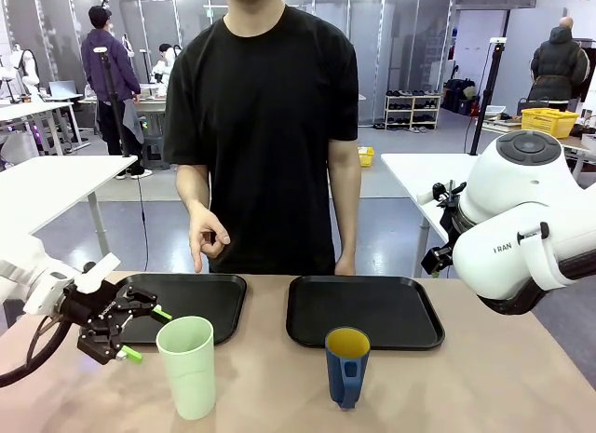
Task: Sort and store the cups by type.
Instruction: Pick up the Reusable plastic cup.
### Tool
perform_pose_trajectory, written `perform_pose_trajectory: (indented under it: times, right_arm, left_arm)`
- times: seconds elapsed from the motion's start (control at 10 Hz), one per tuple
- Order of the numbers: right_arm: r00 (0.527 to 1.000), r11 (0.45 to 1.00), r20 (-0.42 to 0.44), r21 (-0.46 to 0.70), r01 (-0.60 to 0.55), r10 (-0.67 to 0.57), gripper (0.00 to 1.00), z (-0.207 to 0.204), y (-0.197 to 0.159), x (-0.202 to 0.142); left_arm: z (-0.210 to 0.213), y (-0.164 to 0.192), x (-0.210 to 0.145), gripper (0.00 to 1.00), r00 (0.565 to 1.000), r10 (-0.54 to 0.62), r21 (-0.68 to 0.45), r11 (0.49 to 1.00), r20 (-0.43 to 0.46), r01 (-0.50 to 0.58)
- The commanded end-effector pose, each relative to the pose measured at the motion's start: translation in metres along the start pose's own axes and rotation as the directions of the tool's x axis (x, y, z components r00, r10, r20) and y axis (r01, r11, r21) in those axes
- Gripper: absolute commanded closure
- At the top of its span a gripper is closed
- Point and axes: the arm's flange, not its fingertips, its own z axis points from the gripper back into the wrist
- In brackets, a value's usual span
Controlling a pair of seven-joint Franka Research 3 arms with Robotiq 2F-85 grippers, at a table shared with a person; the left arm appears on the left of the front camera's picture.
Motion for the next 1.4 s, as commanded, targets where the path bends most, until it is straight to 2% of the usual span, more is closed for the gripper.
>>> perform_pose_trajectory:
  times: [0.0,0.1,0.3,0.5,0.6,0.9,1.0,1.1,1.2,1.3]
  right_arm:
    - [1.0,1.0,0.0,-0.008,-0.013,0.013,0.0,-0.002,0.0,0.001]
    - [1.0,1.0,0.0,-0.008,-0.013,0.013,0.0,-0.002,0.0,0.001]
    - [1.0,1.0,0.0,-0.008,-0.013,0.013,0.0,-0.002,0.0,0.001]
    - [1.0,1.0,0.0,-0.008,-0.013,0.013,0.0,-0.002,0.0,0.001]
    - [1.0,1.0,0.0,-0.008,-0.013,0.013,0.0,-0.002,0.0,0.001]
    - [1.0,1.0,0.0,-0.008,-0.013,0.013,0.0,-0.002,0.0,0.001]
    - [1.0,1.0,0.0,-0.008,-0.013,0.013,0.0,-0.002,0.0,0.001]
    - [1.0,1.0,0.0,-0.008,-0.013,0.013,0.0,-0.002,0.0,0.001]
    - [1.0,1.0,0.0,-0.008,-0.013,0.013,0.0,-0.002,0.0,0.001]
    - [1.0,1.0,0.0,-0.008,-0.013,0.013,0.0,-0.002,0.0,0.001]
  left_arm:
    - [0.023,0.022,-0.016,0.0,0.995,-0.058,-0.102,0.993,0.077,0.065]
    - [0.031,0.029,-0.022,0.0,0.995,-0.07,-0.132,0.988,0.074,0.079]
    - [0.039,0.045,-0.032,0.0,0.981,-0.104,-0.206,0.969,0.165,0.137]
    - [0.032,0.042,-0.03,0.0,0.971,-0.094,-0.287,0.945,0.221,0.157]
    - [0.037,0.052,-0.01,0.0,0.99,-0.066,-0.188,0.978,0.127,0.089]
    - [0.037,0.052,-0.01,0.0,0.99,-0.066,-0.188,0.978,0.127,0.089]
    - [0.037,0.055,-0.015,0.0,0.988,-0.056,-0.22,0.972,0.146,0.087]
    - [0.032,0.049,-0.016,0.0,0.989,-0.063,-0.203,0.975,0.131,0.089]
    - [0.028,0.043,-0.016,0.0,0.982,-0.083,-0.197,0.973,0.17,0.116]
    - [0.022,0.036,-0.016,0.0,0.982,-0.085,-0.188,0.975,0.171,0.117]
